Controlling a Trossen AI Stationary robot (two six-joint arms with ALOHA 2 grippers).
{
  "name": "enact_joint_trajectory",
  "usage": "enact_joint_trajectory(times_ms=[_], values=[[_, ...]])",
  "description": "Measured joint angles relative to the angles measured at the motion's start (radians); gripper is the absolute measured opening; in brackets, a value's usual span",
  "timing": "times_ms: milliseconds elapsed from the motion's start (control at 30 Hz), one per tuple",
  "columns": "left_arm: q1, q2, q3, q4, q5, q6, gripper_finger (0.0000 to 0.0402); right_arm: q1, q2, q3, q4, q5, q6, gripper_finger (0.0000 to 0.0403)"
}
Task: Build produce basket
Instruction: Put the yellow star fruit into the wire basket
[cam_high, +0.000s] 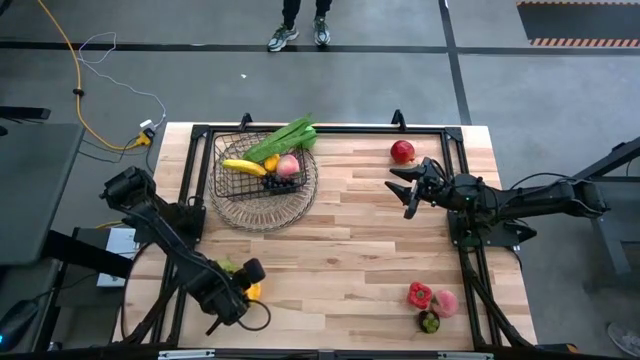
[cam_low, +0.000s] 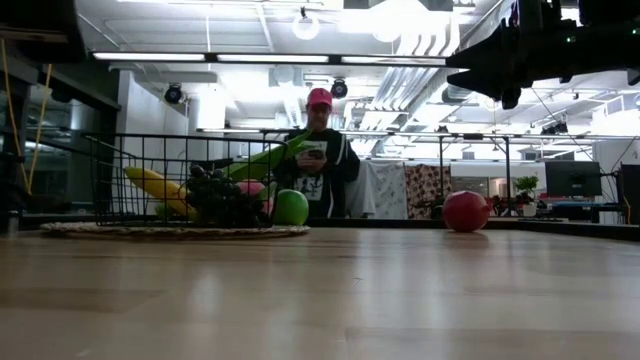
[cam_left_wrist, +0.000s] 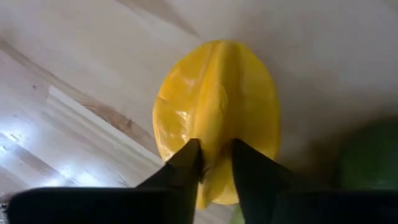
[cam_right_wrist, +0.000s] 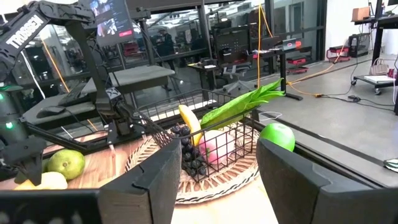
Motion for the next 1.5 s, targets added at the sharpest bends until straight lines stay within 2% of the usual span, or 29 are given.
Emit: enact_joint_trajectory(times_ms=[200, 433, 600, 700, 800, 933, 1033, 1133, 1267, 1367, 1500], values=[[0.034, -0.007, 0.0, 0.007, -0.037, 0.0, 0.001, 0.0, 0.0, 0.0, -0.006, 0.0, -0.017, 0.02], [0.085, -0.083, 0.035, 0.016, -0.168, 0.0, 0.001, 0.0, 0.0, 0.0, -0.008, 0.0, -0.019, 0.02], [0.143, -0.211, 0.035, 0.134, -0.289, 0.0, 0.0007, 0.0, 0.0, 0.0, -0.008, 0.0, -0.019, 0.02], [0.191, -0.295, 0.015, 0.293, -0.336, 0.018, 0.0007, 0.0, 0.001, 0.0, -0.016, 0.0, -0.018, 0.02], [0.251, -0.385, -0.068, 0.516, -0.321, 0.09, 0.0006, 0.0, 0.001, 0.0, -0.022, 0.0, -0.017, 0.02], [0.35, -0.481, -0.229, 0.838, -0.26, 0.186, 0.0006, 0.0, 0.001, 0.0, -0.022, 0.0, -0.017, 0.02], [0.441, -0.541, -0.37, 1.107, -0.169, 0.216, 0.0006, 0.0, 0.002, 0.0, -0.023, 0.0, -0.016, 0.02], [0.536, -0.587, -0.522, 1.405, -0.109, 0.195, 0.0005, 0.0, 0.004, 0.0, -0.028, 0.0, -0.016, 0.02], [0.653, -0.608, -0.678, 1.719, -0.111, 0.137, 0.0005, 0.0, 0.009, 0.0, -0.028, 0.006, -0.019, 0.02], [0.725, -0.609, -0.73, 1.842, -0.126, 0.08, 0.0005, 0.0, 0.009, 0.0, -0.02, 0.012, -0.019, 0.02], [0.783, -0.609, -0.742, 1.837, -0.175, 0.015, 0.0005, 0.0, 0.009, 0.0, -0.015, 0.014, -0.001, 0.02]])
